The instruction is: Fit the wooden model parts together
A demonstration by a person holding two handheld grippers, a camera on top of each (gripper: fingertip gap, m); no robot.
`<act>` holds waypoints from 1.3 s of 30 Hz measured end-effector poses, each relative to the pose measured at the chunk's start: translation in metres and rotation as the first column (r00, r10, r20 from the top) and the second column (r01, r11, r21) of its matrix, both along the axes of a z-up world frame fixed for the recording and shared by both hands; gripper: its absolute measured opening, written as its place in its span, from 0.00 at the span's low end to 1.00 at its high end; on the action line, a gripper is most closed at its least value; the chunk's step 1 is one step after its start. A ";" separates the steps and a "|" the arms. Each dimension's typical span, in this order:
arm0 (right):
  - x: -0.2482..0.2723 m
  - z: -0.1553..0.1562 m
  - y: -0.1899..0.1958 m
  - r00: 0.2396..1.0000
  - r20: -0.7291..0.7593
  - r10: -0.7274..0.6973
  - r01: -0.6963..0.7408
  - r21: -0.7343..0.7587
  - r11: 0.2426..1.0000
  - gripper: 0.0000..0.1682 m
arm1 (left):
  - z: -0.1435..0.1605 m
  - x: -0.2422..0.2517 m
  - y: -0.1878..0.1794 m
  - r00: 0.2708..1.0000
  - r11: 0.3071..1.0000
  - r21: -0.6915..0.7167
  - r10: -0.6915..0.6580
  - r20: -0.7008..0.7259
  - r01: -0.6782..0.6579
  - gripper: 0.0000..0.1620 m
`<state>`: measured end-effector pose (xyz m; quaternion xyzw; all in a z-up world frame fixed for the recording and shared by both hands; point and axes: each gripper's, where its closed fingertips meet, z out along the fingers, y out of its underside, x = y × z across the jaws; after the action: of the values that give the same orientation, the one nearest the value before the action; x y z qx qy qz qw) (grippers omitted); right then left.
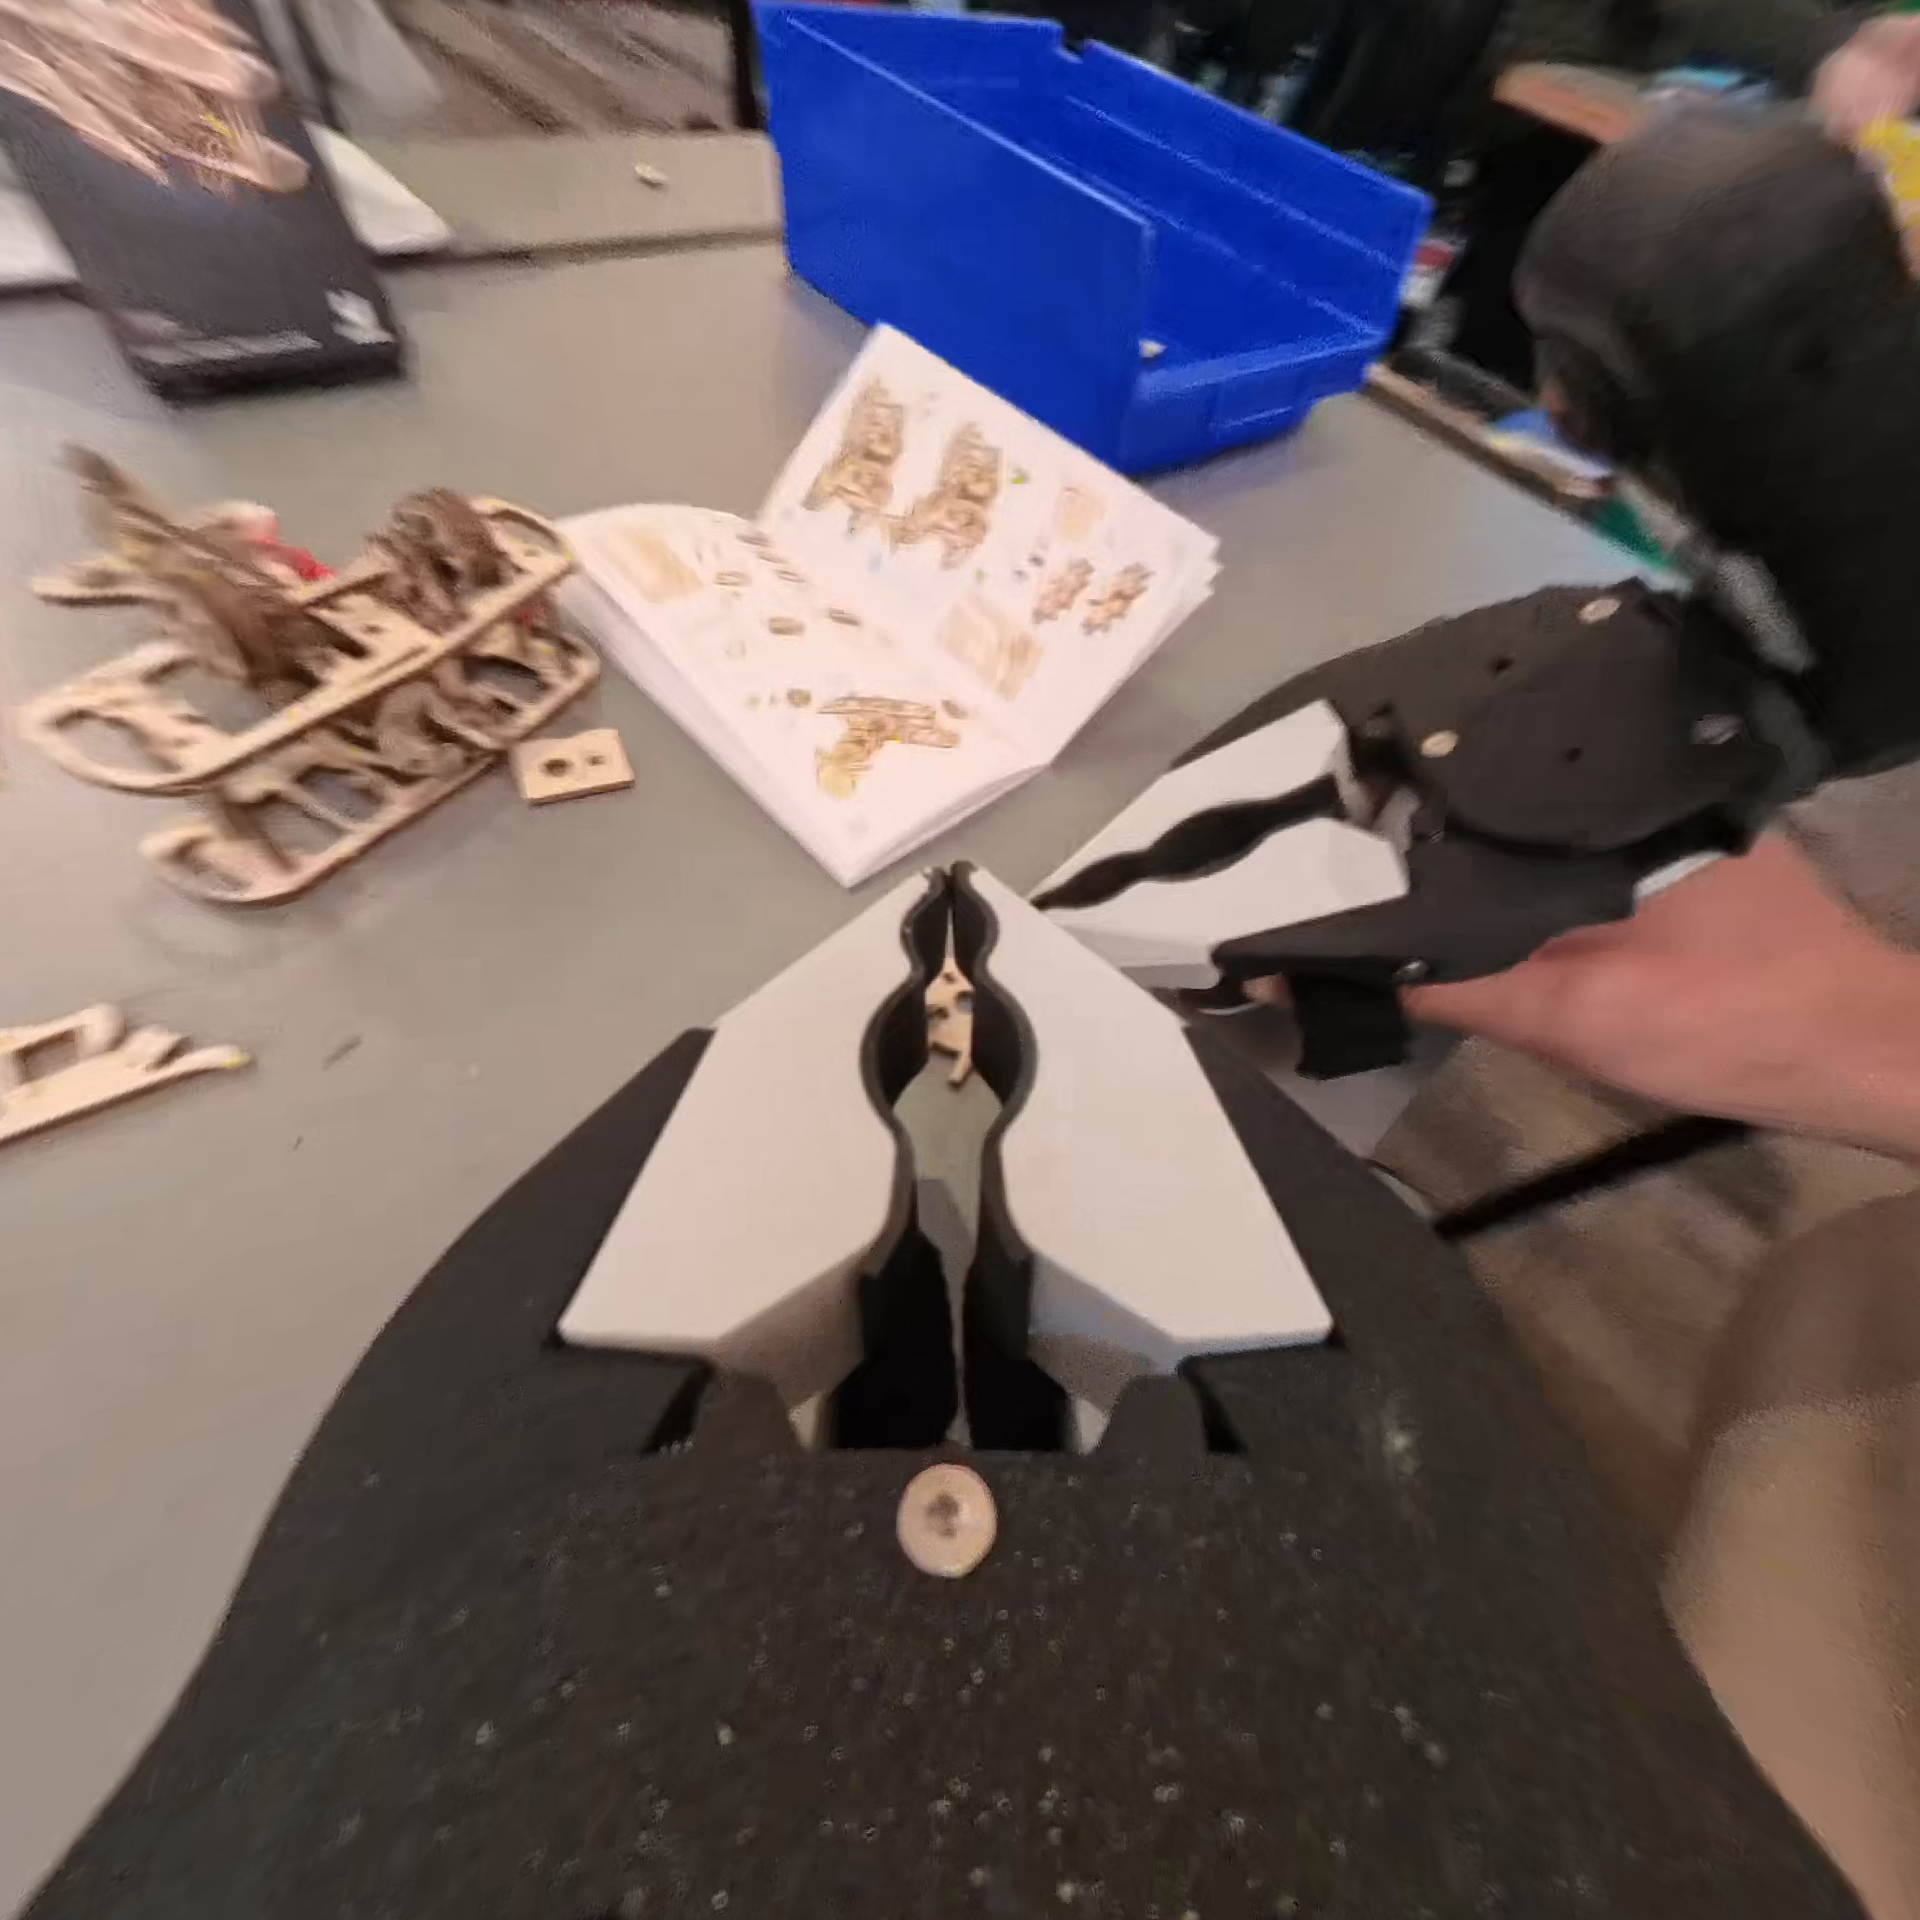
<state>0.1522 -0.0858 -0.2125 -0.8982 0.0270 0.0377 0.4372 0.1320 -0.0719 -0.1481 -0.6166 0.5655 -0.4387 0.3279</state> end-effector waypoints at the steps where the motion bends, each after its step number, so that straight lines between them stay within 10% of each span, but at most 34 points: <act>1: 0.000 0.000 0.000 1.000 0.007 0.002 -0.002 0.004 1.000 0.00 | -0.003 0.004 -0.004 0.997 0.997 -0.040 -0.067 -0.042 0.066 0.00; 11: 0.000 0.000 0.000 1.000 0.000 0.000 0.000 0.004 1.000 0.01 | -0.050 0.027 -0.023 0.845 0.903 0.023 -0.391 -0.364 0.428 0.00; 39: 0.002 0.000 -0.001 0.998 -0.056 -0.027 0.026 -0.003 1.000 0.02 | -0.063 0.005 0.022 0.925 0.951 0.136 -0.226 -0.305 0.277 0.02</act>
<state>0.1539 -0.0868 -0.2129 -0.8968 0.0511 0.0569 0.4358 0.1369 -0.0502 -0.2110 -0.5639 0.7183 -0.3315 0.2368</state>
